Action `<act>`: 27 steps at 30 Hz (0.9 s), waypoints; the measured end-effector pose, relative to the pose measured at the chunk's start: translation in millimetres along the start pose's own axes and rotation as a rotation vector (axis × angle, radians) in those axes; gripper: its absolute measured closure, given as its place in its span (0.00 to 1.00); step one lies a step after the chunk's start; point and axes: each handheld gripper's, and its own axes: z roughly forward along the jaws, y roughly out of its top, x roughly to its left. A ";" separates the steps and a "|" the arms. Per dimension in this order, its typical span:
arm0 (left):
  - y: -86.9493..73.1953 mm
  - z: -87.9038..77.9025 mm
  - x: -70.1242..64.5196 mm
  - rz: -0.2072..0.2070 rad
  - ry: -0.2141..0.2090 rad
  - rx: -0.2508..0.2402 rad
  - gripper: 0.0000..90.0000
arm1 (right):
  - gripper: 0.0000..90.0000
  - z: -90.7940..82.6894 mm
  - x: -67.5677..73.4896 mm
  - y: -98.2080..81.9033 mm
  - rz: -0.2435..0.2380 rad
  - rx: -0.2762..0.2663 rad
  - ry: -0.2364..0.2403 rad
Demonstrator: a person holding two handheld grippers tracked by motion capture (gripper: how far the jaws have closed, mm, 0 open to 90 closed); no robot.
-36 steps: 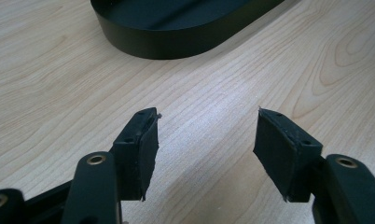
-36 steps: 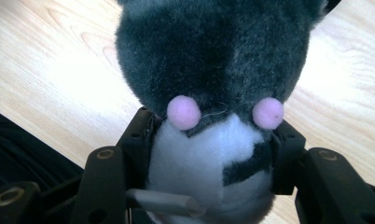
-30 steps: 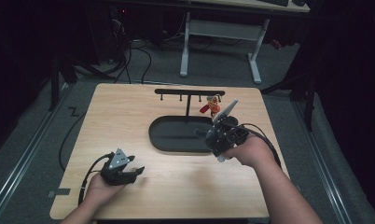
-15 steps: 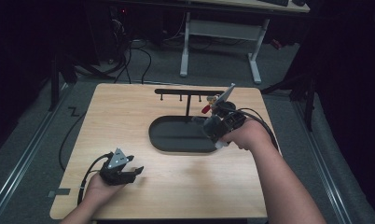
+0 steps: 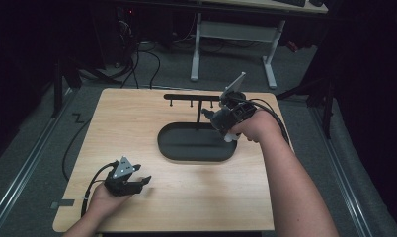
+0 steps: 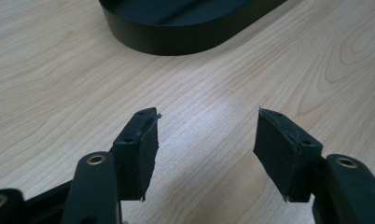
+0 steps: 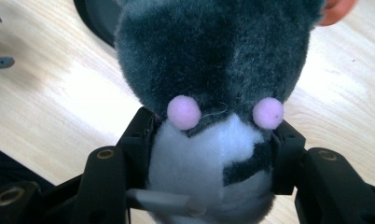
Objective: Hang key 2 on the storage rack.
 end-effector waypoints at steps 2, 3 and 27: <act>-0.1 -0.2 0.1 -0.001 0.000 0.000 0.44 | 0.52 -0.7 -0.6 1.5 -0.002 -0.004 -0.007; -0.1 -0.2 0.2 -0.002 0.000 0.000 0.44 | 0.52 -1.5 -1.6 3.1 -0.005 -0.007 -0.008; -0.4 0.3 -0.5 0.000 -0.007 0.004 0.44 | 0.52 47.8 -3.8 13.3 0.016 0.019 -0.052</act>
